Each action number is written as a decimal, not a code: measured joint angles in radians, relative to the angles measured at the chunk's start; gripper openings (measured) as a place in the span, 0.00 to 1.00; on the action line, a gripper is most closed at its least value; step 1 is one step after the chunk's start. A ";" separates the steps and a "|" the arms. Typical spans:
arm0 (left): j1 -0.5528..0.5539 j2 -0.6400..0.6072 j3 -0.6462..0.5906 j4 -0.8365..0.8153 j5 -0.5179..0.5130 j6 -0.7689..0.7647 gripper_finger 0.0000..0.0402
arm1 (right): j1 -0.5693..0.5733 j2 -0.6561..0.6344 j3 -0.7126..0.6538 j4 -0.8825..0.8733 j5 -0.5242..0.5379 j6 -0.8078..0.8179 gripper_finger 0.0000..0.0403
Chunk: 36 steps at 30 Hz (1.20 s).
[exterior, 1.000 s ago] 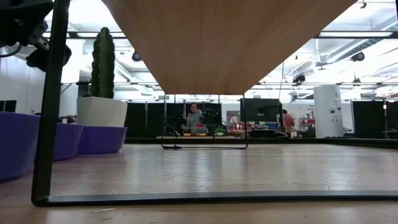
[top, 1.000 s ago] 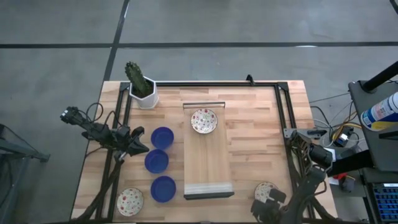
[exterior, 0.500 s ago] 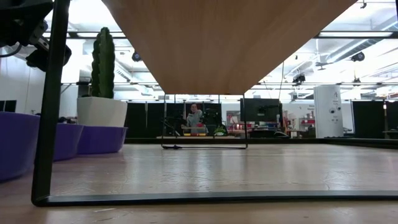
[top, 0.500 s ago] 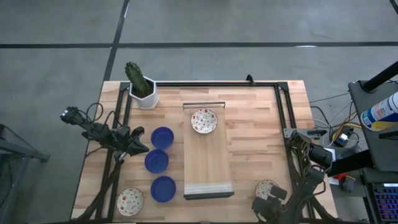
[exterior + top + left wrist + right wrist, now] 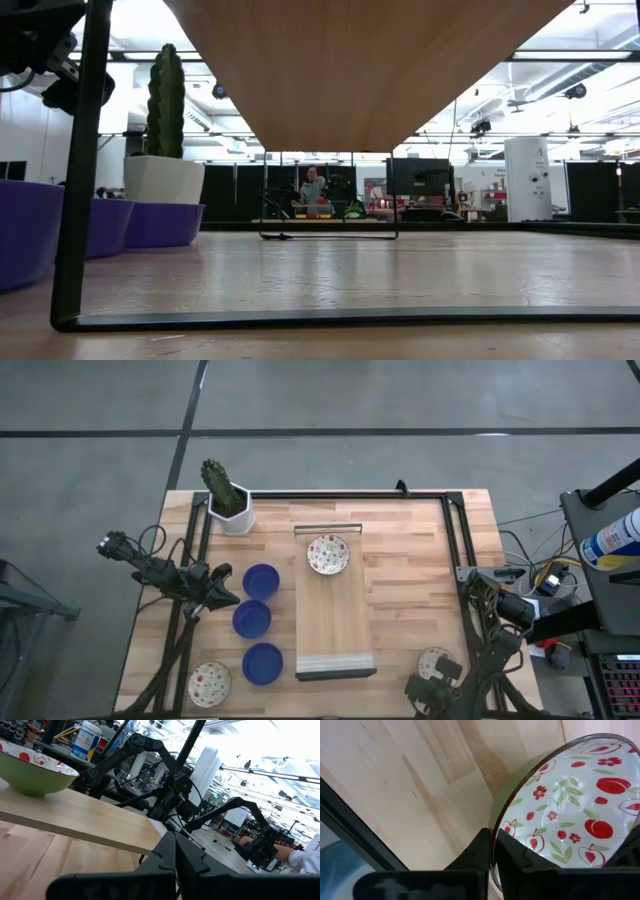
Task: Pick & Place Mini bowls
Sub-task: Stack the right white patterned bowl on top of the white patterned bowl on the shelf
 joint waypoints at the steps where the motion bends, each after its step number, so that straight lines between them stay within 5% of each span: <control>1: 0.000 0.000 0.000 0.000 0.000 0.000 0.00 | 0.000 0.000 0.000 0.000 0.000 0.000 0.04; 22: 0.000 0.000 0.000 0.000 0.000 0.002 0.00 | -0.047 -0.011 0.128 -0.257 -0.012 -0.130 0.03; 36: 0.000 0.000 0.000 -0.017 0.003 0.001 0.00 | -0.144 -0.127 0.161 -0.258 0.045 -0.285 0.03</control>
